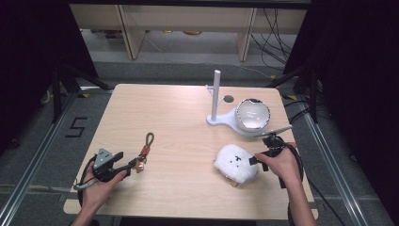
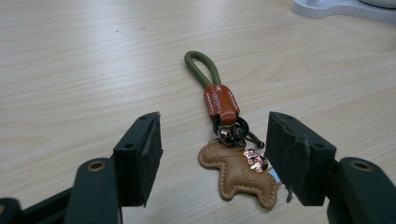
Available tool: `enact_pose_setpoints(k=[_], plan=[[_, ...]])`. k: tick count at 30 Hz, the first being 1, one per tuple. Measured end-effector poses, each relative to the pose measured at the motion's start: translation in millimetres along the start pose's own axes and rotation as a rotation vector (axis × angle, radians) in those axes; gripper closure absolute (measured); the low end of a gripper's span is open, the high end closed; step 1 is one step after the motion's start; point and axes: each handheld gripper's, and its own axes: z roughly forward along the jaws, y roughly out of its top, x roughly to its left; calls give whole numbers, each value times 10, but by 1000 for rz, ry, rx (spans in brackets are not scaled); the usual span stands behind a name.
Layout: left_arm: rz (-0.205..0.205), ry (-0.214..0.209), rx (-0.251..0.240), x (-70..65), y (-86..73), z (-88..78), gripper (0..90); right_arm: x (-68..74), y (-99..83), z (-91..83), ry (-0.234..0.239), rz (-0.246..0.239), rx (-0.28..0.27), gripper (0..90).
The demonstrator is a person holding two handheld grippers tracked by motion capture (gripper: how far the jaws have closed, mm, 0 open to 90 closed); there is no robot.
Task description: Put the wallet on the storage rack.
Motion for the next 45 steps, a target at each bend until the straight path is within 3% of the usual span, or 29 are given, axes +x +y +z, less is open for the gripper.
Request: enact_pose_setpoints(k=[4,6,8,11,17,18,20,21,23,25,26,29,30,31,38,41,45], plan=[[-1,0,0,17,-6,3,355,-12,33,59,0,1,19,430],[0,4,6,10,-6,1,355,-28,53,99,10,-25,19,421],[2,1,7,5,-9,5,355,-15,73,126,-2,-12,41,412],[1,2,8,-1,-12,9,355,-30,105,176,2,-39,58,401],[4,2,12,-7,-16,11,355,-31,170,264,4,-61,49,395],[6,0,14,-8,-18,12,355,-22,180,270,-1,-50,66,395],[6,-2,14,-11,-20,14,355,31,194,284,2,18,112,394],[5,-2,13,-13,-22,15,355,44,192,310,2,33,102,394],[5,-1,14,-11,-23,16,355,12,209,322,7,-4,117,394],[4,0,15,-9,-23,15,355,22,218,341,11,6,133,395],[5,0,16,-7,-24,15,355,32,214,358,6,15,116,396],[5,0,16,-9,-27,17,355,1,238,376,0,-56,136,410],[5,1,17,-12,-28,18,355,8,234,387,-5,-57,122,418],[6,2,20,-13,-27,17,355,9,244,388,6,-69,143,424],[7,4,21,-10,-32,18,355,38,256,425,18,-105,143,537],[7,-4,17,-6,-35,24,355,44,273,416,22,-131,173,578],[9,-4,18,-5,-38,26,355,65,272,417,11,-149,158,649]])
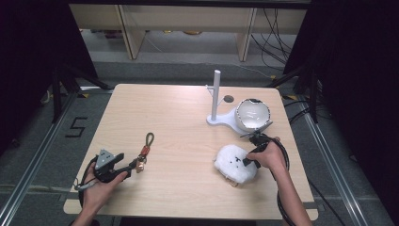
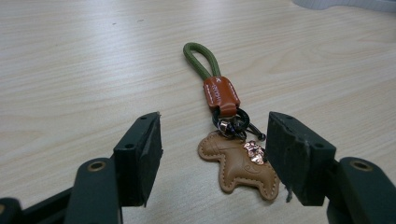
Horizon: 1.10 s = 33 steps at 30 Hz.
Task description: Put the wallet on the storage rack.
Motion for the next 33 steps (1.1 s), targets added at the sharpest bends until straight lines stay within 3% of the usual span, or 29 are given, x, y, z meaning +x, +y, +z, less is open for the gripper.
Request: enact_pose_setpoints(k=[1,3,4,10,11,15,16,17,18,23,24,26,28,29,30,31,32,33], plan=[[0,0,0,0,0,0,355,0,9,-14,-2,-6,22,668],[1,4,4,-3,-3,1,355,-3,7,-19,-4,-14,17,696],[3,4,5,-5,-4,1,356,6,-4,-29,-25,-11,-2,745],[0,5,6,-15,-5,6,355,22,-48,-50,-19,-10,-35,795],[1,5,6,-15,-5,6,356,6,-52,-51,-7,-38,-41,798],[1,6,6,-15,-4,6,356,27,-53,-70,-12,-12,-23,809],[1,6,4,-13,-3,5,356,76,-65,-98,16,23,-15,816],[2,7,4,-10,-2,3,356,45,-69,-101,1,-23,-43,817],[2,8,3,-8,-2,2,357,53,-77,-112,-16,-23,-42,819],[4,9,3,-4,-3,-2,357,141,-130,-227,-8,-27,-80,825],[4,9,2,-5,-3,-2,357,138,-142,-244,-9,-52,-98,827],[5,10,3,-5,-4,-3,357,157,-176,-301,-40,-66,-131,829],[5,10,3,-6,-4,0,357,174,-203,-349,-43,-81,-165,831],[5,11,3,-8,-5,0,357,197,-220,-381,-57,-61,-175,831],[5,11,2,-8,-6,0,357,189,-234,-414,-56,-88,-210,832],[5,11,2,-8,-6,0,357,189,-234,-414,-56,-88,-210,832],[2,8,0,-9,-8,2,357,224,-261,-473,-55,-72,-260,835],[4,14,3,-11,-6,-3,357,216,-273,-496,-65,-98,-276,835]])
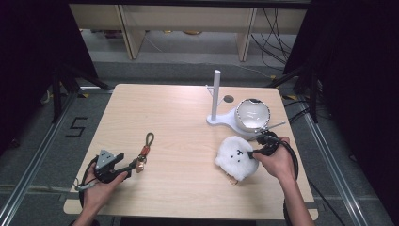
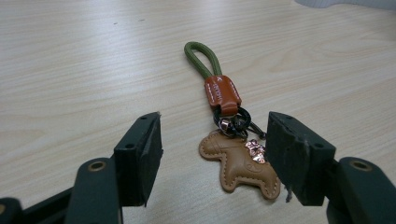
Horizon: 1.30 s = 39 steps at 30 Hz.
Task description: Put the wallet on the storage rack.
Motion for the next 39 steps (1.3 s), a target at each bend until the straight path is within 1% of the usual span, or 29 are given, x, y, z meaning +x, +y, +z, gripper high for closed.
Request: enact_pose_setpoints(k=[1,2,3,6,7,8,10,11,12,13,14,15,18,20,21,22,24,25,26,28,31,32,33,34,35,36,37,38,39], plan=[[0,0,0,0,0,0,357,0,0,0,0,0,0,835],[0,-1,-2,1,-1,1,357,2,-7,-79,6,-32,-44,836],[0,0,0,3,-2,1,357,13,-10,-96,3,-25,-60,836],[1,1,1,4,-6,3,357,27,-13,-172,6,-46,-109,837],[1,1,1,4,-7,4,357,24,-13,-182,41,-48,-131,837],[2,1,1,5,-7,4,357,30,-13,-204,25,-53,-140,837],[1,2,1,9,-9,3,357,45,-18,-226,28,-51,-179,837],[2,3,0,11,-10,2,357,44,-20,-243,23,-63,-197,837],[0,4,1,12,-11,2,357,56,-19,-259,-10,-63,-202,837],[0,4,0,13,-12,3,357,62,-20,-288,-30,-82,-211,837],[0,4,0,13,-12,3,357,62,-20,-288,-30,-82,-211,837],[-1,7,3,12,-12,2,357,67,-20,-319,-36,-90,-248,838],[0,7,2,10,-13,2,357,92,-19,-390,-49,-71,-265,838],[0,7,2,10,-12,2,357,94,-18,-432,-53,-77,-290,838],[0,8,2,10,-13,2,357,89,-15,-462,-72,-90,-311,838],[0,9,2,11,-13,2,357,96,-16,-480,-71,-81,-317,838],[0,7,-2,11,-13,2,357,78,-8,-507,-87,-104,-343,838],[0,7,-3,11,-13,1,357,84,-5,-529,-85,-94,-342,838],[0,8,-3,10,-13,1,357,72,-2,-544,-88,-107,-351,838],[0,8,-2,10,-14,1,357,99,3,-575,-84,-70,-362,838],[-1,11,0,9,-15,1,357,77,18,-616,-98,-82,-392,838],[-2,11,-1,8,-15,2,357,59,28,-627,-97,-98,-399,838],[-2,11,-1,8,-15,2,357,59,28,-627,-97,-98,-399,838],[-1,10,-2,10,-15,2,357,56,37,-660,-109,-98,-426,838],[-1,11,-2,10,-15,3,357,52,39,-676,-119,-99,-424,838],[-1,9,-2,9,-16,2,357,59,44,-705,-112,-82,-422,838],[-1,9,-2,8,-16,2,357,42,57,-722,-124,-100,-438,838],[-1,9,-3,7,-15,2,357,58,59,-745,-118,-71,-427,838],[-1,9,-2,7,-15,2,357,29,71,-764,-133,-104,-443,838]])
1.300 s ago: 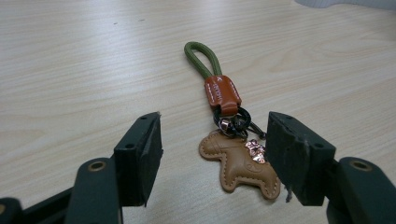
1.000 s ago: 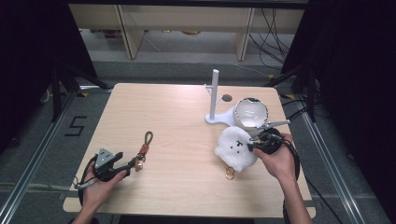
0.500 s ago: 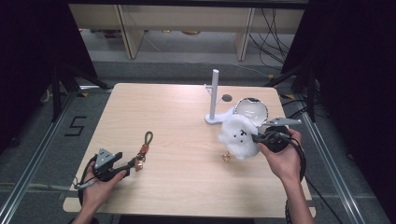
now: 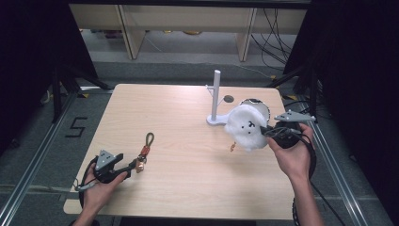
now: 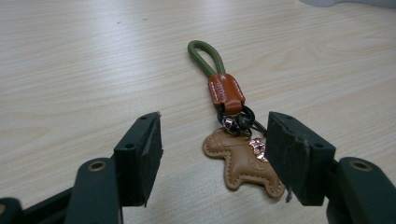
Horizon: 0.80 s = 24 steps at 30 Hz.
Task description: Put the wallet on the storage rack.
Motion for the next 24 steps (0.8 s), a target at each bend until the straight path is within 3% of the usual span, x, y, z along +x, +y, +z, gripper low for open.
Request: enact_pose_setpoints(k=[1,3,10,11,13,21,22,24], plan=[[1,0,1,0,0,0,357,16,9,-9,0,28,-2,838],[0,0,0,0,-1,0,357,-29,41,-30,-8,-6,-16,838],[0,0,0,0,-2,0,357,-100,126,-91,-33,7,-40,838],[0,1,0,1,-2,0,357,-86,135,-102,-29,38,-31,838],[0,1,0,2,-2,-1,357,-125,154,-98,-41,9,-58,838],[3,-3,-1,5,-3,0,357,-206,252,-139,-60,20,-63,838],[1,-3,-3,4,-4,2,357,-235,267,-136,-67,3,-68,838],[0,-3,-3,4,-4,2,358,-231,278,-147,-63,37,-59,838]])
